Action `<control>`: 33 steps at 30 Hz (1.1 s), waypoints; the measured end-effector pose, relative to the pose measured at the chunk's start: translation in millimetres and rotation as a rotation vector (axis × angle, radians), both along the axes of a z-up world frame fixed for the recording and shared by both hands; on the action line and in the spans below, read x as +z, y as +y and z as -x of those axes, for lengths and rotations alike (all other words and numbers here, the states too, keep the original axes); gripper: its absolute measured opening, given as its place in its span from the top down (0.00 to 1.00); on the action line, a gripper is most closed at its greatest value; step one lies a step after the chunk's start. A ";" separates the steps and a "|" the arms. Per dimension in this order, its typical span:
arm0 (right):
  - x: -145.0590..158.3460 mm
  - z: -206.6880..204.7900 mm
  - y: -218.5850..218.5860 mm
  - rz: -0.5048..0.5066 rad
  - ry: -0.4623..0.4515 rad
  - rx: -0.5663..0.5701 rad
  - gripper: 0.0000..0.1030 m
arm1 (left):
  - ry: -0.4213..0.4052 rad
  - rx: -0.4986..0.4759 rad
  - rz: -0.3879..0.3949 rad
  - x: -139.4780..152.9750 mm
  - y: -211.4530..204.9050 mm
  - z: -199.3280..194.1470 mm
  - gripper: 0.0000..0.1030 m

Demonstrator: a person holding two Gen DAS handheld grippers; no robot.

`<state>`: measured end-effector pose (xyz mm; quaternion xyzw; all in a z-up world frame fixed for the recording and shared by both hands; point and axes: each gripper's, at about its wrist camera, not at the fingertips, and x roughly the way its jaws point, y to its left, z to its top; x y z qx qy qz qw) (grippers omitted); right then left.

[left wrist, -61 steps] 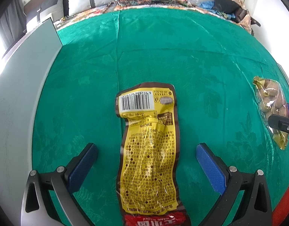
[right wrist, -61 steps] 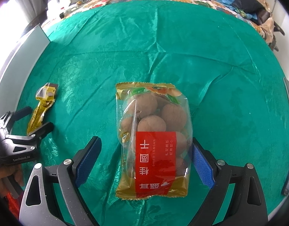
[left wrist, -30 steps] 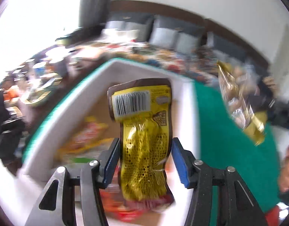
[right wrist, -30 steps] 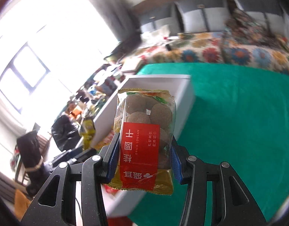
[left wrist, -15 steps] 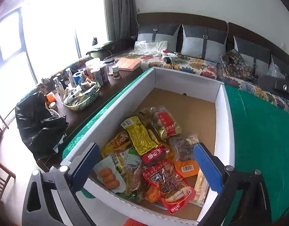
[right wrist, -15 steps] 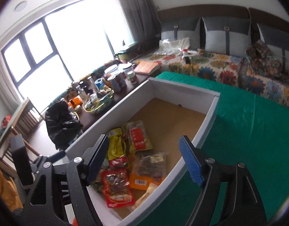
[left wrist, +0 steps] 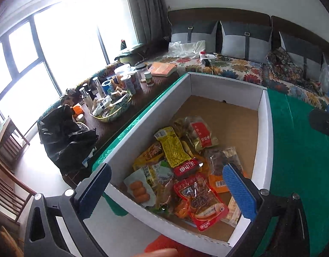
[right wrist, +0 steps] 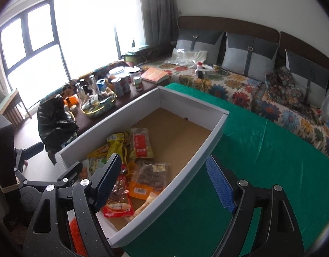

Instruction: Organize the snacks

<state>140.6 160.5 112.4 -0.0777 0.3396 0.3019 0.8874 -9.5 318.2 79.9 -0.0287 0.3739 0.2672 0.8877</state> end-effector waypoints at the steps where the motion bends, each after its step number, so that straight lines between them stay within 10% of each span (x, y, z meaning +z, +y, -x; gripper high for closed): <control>1: -1.4 -0.4 1.7 0.019 0.005 -0.009 0.18 | -0.011 -0.005 0.012 -0.6 1.1 2.2 0.00; 15: -11.3 -3.5 35.1 0.098 0.069 0.006 0.18 | -0.044 -0.012 0.148 5.5 27.8 12.5 0.00; 33: -22.2 -3.2 47.3 0.121 0.086 0.019 0.18 | -0.048 0.018 0.139 1.1 37.0 14.0 0.00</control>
